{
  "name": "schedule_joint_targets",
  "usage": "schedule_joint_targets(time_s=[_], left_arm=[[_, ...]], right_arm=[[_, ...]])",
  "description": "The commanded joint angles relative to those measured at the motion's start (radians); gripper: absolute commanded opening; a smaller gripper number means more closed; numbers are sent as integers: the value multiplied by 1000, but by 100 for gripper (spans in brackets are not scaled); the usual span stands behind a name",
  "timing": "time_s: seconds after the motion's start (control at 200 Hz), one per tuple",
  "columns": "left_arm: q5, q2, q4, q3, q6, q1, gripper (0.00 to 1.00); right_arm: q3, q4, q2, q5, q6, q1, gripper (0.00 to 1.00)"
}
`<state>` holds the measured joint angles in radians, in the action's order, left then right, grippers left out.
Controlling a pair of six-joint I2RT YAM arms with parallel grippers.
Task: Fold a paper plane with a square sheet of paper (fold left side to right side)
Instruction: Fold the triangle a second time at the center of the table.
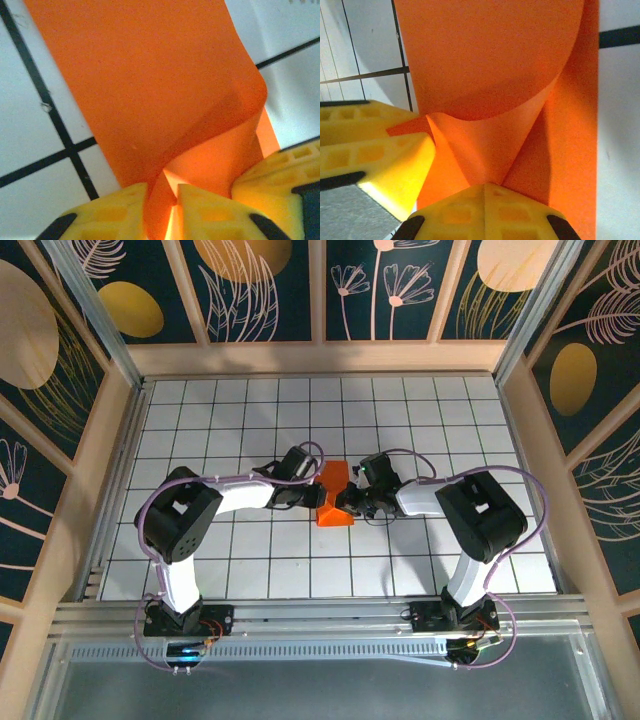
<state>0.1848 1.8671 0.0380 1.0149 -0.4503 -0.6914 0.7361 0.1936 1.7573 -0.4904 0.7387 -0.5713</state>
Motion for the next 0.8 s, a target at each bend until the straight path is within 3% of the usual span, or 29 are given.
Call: schedule_joint_targets(time_s=[0.0,0.16,0.27,0.56,0.796], left_arm=[[-62,-66,54,38,-4,9,26],[-61,-147,79,3,-30,10,29],[-18,-236,67,-77,-75,9,25],[307,-300,-164,-241,-261,-13,10],[293,-230,-180,-228,-268,-55,7]], right_arm=[[9,-67,33,48,-16,-12,0],[17,-89,26,67,-24,-15,0],[14,-85,23,68,-22,-15,0],[4,-82,18,76,-18,-19,0],[1,-81,20,79,-18,-26,0]])
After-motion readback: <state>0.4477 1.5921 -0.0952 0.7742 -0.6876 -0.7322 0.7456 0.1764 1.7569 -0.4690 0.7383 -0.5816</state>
